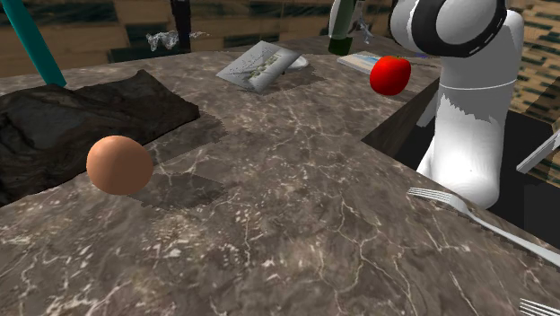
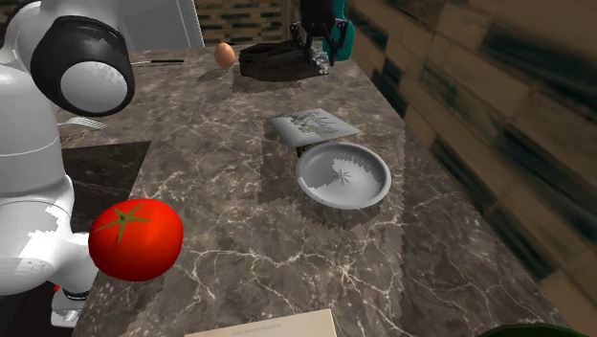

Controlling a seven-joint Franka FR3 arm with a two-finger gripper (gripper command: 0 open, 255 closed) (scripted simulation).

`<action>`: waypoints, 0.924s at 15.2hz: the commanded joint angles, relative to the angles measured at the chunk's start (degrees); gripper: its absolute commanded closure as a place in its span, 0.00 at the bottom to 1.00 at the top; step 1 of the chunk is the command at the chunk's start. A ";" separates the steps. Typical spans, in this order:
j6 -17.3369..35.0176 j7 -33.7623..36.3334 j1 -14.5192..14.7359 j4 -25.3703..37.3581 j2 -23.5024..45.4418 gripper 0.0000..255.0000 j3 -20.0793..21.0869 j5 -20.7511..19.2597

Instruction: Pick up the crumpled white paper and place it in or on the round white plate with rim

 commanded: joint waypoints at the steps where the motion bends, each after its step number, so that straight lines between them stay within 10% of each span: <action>1: -1.42 -0.05 0.42 2.21 0.83 1.00 -0.03 -0.27; 14: 7.91 -16.32 -14.36 -24.52 -18.74 1.00 -5.02 7.99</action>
